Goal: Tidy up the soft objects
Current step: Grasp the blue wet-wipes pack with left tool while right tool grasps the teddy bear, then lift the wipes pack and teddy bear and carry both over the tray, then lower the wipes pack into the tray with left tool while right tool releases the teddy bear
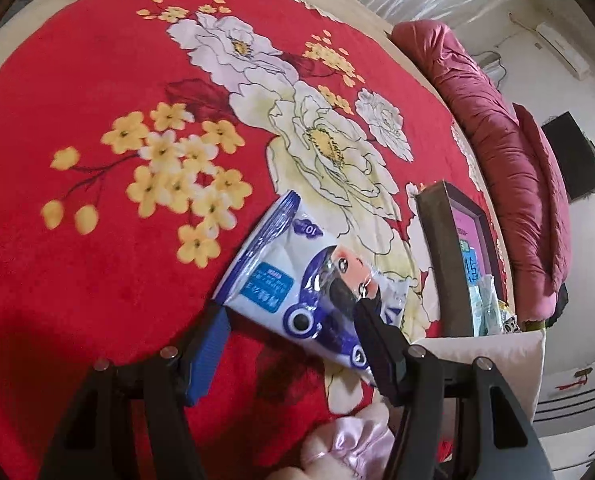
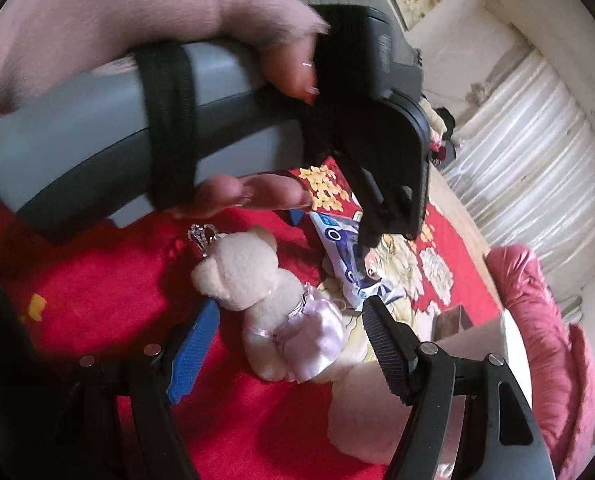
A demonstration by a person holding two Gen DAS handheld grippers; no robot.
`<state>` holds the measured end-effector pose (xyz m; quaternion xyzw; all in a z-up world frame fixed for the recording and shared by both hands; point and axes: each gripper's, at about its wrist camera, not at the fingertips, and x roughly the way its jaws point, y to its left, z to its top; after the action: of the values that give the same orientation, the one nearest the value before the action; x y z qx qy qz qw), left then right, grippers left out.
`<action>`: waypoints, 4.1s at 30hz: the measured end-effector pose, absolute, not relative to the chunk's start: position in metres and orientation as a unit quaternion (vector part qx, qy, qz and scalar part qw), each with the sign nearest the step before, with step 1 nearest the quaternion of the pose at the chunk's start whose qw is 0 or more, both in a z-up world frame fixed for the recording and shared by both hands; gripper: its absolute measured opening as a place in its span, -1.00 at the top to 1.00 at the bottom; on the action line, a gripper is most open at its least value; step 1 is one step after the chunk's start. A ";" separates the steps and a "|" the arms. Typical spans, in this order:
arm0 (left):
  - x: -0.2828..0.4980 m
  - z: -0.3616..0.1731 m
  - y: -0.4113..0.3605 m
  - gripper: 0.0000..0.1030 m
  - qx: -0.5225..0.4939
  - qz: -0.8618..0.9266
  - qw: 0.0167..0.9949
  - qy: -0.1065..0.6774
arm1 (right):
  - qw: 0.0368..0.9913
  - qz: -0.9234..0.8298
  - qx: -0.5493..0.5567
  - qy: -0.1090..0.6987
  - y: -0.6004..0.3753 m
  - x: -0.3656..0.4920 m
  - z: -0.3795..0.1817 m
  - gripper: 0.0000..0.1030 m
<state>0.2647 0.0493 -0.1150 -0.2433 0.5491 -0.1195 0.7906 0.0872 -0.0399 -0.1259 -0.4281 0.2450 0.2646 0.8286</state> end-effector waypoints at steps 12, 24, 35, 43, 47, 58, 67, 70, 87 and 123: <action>0.298 -0.134 0.064 -0.21 -0.311 -0.157 0.741 0.574 | 0.794 0.287 -0.493 0.211 -0.022 0.112 -0.154 -0.45; 0.304 -0.131 0.053 0.37 -0.249 -0.139 0.765 0.578 | 0.824 0.273 -0.436 0.239 -0.034 0.146 -0.148 0.25; 0.284 -0.129 0.062 0.84 -0.342 -0.143 0.765 0.527 | 0.864 0.271 -0.357 0.228 -0.072 0.158 -0.103 0.25; 0.259 -0.083 0.076 0.87 -0.329 -0.124 0.812 0.467 | 0.898 0.262 -0.273 0.224 -0.095 0.150 -0.062 0.25; 0.242 -0.051 0.077 0.87 -0.302 -0.115 0.838 0.439 | 0.910 0.250 -0.248 0.218 -0.105 0.138 -0.042 0.25; 0.186 0.040 0.050 0.87 -0.238 -0.117 0.892 0.365 | 0.944 0.247 -0.091 0.201 -0.144 0.119 0.031 0.25; 0.165 0.089 -0.015 0.87 -0.181 -0.147 0.911 0.341 | 0.964 0.186 -0.046 0.183 -0.198 0.104 0.065 0.25; 0.161 0.096 -0.038 0.87 -0.168 -0.158 0.912 0.339 | 0.970 0.164 -0.039 0.178 -0.220 0.102 0.073 0.25; 0.152 0.083 -0.149 0.87 -0.092 -0.175 0.909 0.366 | 0.976 0.083 0.023 0.200 -0.332 0.103 0.069 0.25; 0.200 -0.020 -0.250 0.80 0.029 -0.163 0.864 0.475 | 0.923 0.049 0.050 0.379 -0.395 0.181 -0.044 0.23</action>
<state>0.2001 -0.2503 -0.0200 0.0286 0.4749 -0.1626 0.8644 0.1807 -0.3954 -0.0437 0.0504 0.3790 0.0490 0.9227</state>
